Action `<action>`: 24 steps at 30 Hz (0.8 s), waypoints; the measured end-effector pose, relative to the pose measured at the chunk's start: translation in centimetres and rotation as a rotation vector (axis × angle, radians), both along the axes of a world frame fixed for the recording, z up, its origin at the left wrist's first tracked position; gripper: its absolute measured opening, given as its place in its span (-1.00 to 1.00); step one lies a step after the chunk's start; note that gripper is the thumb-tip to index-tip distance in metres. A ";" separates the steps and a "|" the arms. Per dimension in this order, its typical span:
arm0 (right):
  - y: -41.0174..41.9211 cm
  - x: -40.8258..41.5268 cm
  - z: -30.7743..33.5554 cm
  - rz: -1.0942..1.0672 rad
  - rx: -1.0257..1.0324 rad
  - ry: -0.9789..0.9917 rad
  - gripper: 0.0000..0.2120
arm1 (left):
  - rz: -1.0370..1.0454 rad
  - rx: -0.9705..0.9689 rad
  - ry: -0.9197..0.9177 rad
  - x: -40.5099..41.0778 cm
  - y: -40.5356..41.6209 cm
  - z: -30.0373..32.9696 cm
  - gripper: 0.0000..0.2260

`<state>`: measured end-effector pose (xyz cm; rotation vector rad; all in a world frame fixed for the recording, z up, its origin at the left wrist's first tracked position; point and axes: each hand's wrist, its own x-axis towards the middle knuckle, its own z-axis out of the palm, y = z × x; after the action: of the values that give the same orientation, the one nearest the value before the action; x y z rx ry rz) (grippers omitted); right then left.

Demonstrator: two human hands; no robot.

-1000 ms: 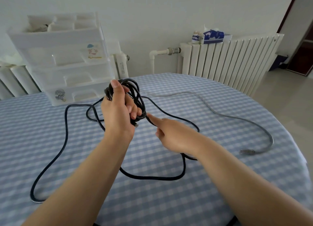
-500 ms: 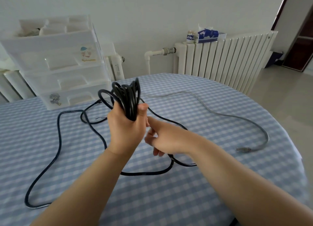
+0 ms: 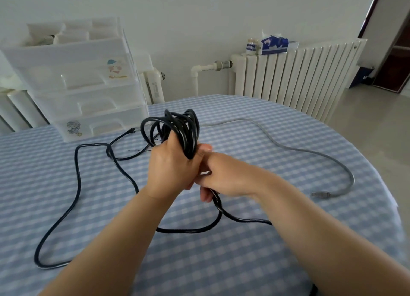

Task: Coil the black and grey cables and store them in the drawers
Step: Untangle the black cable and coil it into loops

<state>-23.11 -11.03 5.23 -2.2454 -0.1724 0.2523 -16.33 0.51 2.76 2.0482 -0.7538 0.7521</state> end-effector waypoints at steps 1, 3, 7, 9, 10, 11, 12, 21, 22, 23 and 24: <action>0.2 -0.1 0.0 0.006 -0.013 -0.026 -0.75 | 0.007 0.013 0.006 -0.1 -0.1 0.1 -0.45; 0.5 0.0 -0.2 -0.003 -0.017 -0.090 -0.79 | 0.002 0.007 0.036 0.1 -0.1 0.4 -0.38; 0.3 0.3 -0.3 0.016 0.113 -0.102 -0.68 | -0.055 0.035 0.033 0.7 0.5 0.6 -0.16; 0.1 0.3 -0.2 0.041 0.150 -0.074 -0.56 | -0.072 0.065 0.059 0.9 0.6 0.8 -0.18; 0.0 0.3 -0.2 0.049 0.158 -0.070 -0.53 | -0.072 0.085 0.064 1.1 0.6 0.8 -0.19; -0.1 0.3 -0.2 0.050 0.152 -0.069 -0.51 | -0.070 0.112 0.071 1.2 0.7 0.9 -0.19; -0.3 0.3 -0.1 0.048 0.125 -0.065 -0.51 | -0.063 0.141 0.077 1.2 0.8 1.0 -0.17; -3.6 0.1 1.4 0.125 -0.232 0.133 -0.81 | 0.129 0.335 0.236 1.1 1.6 3.5 -0.43; -3.8 0.1 1.5 0.120 -0.253 0.139 -0.85 | 0.133 0.368 0.248 1.0 1.5 3.7 -0.43; -4.0 0.0 1.5 0.114 -0.280 0.148 -0.88 | 0.139 0.392 0.252 0.9 1.4 3.9 -0.42; -4.2 0.0 1.4 0.102 -0.314 0.158 -0.88 | 0.148 0.405 0.254 0.8 1.3 4.0 -0.40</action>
<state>-23.10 -15.23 6.66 -2.5171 -0.1721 0.5419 -15.53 1.84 6.73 2.5293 -0.6521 0.4268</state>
